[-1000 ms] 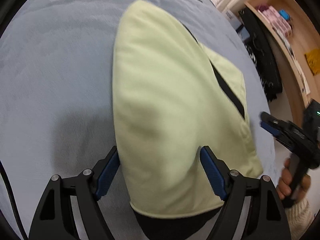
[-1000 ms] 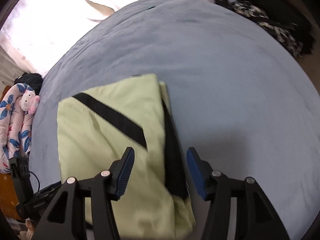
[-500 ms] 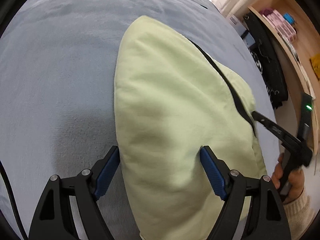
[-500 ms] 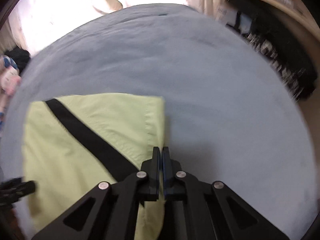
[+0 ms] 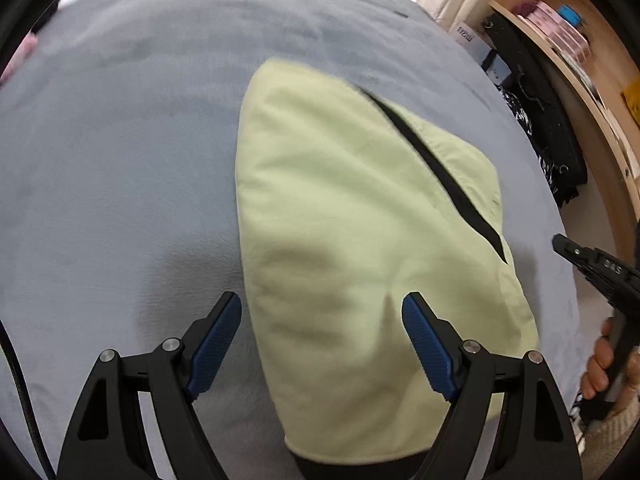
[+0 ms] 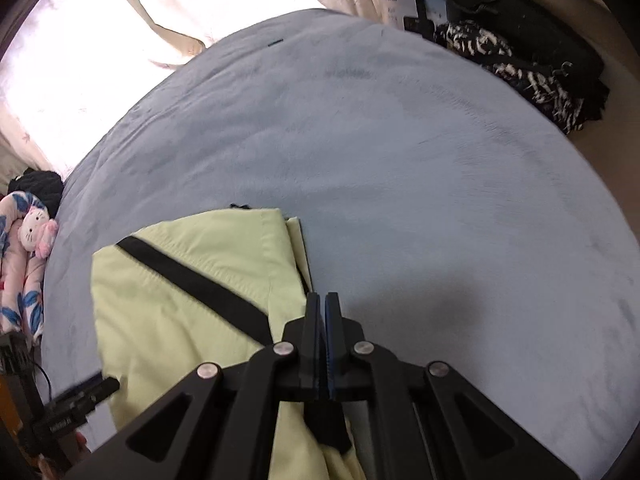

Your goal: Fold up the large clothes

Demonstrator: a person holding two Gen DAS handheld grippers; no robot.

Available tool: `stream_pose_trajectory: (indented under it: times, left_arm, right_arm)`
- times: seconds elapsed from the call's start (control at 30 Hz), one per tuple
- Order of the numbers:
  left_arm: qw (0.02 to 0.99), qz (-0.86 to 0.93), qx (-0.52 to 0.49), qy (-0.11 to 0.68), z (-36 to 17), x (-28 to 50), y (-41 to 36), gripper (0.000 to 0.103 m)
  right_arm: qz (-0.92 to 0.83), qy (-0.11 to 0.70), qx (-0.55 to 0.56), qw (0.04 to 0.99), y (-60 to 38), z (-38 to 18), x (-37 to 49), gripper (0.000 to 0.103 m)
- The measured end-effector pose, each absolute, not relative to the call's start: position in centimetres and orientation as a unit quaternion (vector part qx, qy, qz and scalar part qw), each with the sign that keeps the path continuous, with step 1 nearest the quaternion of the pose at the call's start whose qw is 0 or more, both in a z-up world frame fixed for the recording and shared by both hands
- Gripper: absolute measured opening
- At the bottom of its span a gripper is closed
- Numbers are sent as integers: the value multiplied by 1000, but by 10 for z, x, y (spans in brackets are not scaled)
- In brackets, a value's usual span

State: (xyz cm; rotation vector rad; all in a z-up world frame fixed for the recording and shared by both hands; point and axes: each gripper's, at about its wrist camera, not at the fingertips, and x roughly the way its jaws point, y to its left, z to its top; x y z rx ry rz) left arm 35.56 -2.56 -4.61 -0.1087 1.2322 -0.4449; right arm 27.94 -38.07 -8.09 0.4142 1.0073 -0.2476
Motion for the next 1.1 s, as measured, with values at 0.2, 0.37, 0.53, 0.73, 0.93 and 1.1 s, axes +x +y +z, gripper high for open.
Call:
stream_pose_trajectory:
  times: [0.2,0.37,0.53,0.73,0.93,1.1]
  left_arm:
    - [803,-201,-15,561,-4,335,-32,81]
    - [797,-198,-8,570,25,315,-24,81]
    - [784,-199,-27,587,40,302,-23,81]
    - [777,-206,-39,594,50,285,-26,81]
    - [790,-171,-40,587,21,293,-25,81]
    - [802,-127,-57,580,-10,306,-19,81]
  right_arm:
    - [-81,477,195,853,-358,-46,238,3]
    - [-44,493,178,851,-336,-13,214,7]
    - [-8,519,155,841,-322,19,190,36]
    - [40,556,119,822,-304,37,167,65]
    - [41,559,133,818,-310,-8,188,70]
    - [32,559,142,817,-317,-55,217,70]
